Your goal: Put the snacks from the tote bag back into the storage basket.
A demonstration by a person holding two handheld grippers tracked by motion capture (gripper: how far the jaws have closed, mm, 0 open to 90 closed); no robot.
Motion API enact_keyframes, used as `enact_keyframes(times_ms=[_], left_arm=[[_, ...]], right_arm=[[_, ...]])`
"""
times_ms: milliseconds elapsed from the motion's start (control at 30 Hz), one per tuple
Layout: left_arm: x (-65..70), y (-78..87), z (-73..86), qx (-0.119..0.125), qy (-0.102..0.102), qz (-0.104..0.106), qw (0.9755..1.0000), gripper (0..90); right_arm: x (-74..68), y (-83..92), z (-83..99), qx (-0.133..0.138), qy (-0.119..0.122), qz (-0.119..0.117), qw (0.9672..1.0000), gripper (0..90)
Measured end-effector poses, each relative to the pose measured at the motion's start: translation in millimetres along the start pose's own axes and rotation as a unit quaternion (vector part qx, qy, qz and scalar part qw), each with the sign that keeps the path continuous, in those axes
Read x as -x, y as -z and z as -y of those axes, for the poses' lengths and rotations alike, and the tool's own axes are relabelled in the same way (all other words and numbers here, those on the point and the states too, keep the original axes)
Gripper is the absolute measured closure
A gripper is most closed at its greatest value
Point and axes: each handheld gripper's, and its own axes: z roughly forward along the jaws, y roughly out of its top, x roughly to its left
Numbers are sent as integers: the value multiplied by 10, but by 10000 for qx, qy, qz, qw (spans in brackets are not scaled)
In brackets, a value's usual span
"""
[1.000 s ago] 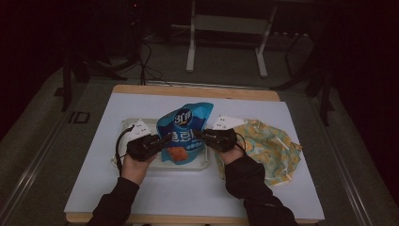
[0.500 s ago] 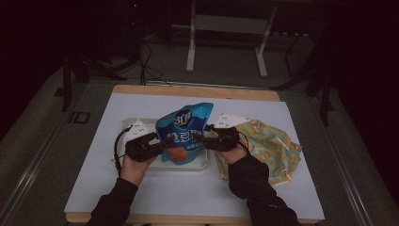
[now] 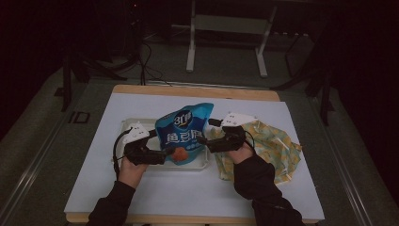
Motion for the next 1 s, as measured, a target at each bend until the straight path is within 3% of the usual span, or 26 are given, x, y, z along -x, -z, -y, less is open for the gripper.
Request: enact_keyframes(times_ms=[67,233,400,567,767,1000], left_arm=[[-20,19,31,52,79,46,9999,20],[-46,87,110,177,163,-23,9997,19],[-36,148,184,231,243,84,9994,20],[37,202,266,248,106,-4,9996,20],[164,225,358,91,-131,-19,9999,19],[223,232,457,101,-34,81,9999,19]], right_arm=[[-5,25,4,-34,39,-43,10000,145],[-13,106,29,-39,124,49,9999,146],[-40,179,66,-112,225,97,9996,146],[-80,272,103,-110,323,185,9992,147],[-87,411,163,-103,256,205,9994,148],[-91,571,306,-145,245,285,9992,148]])
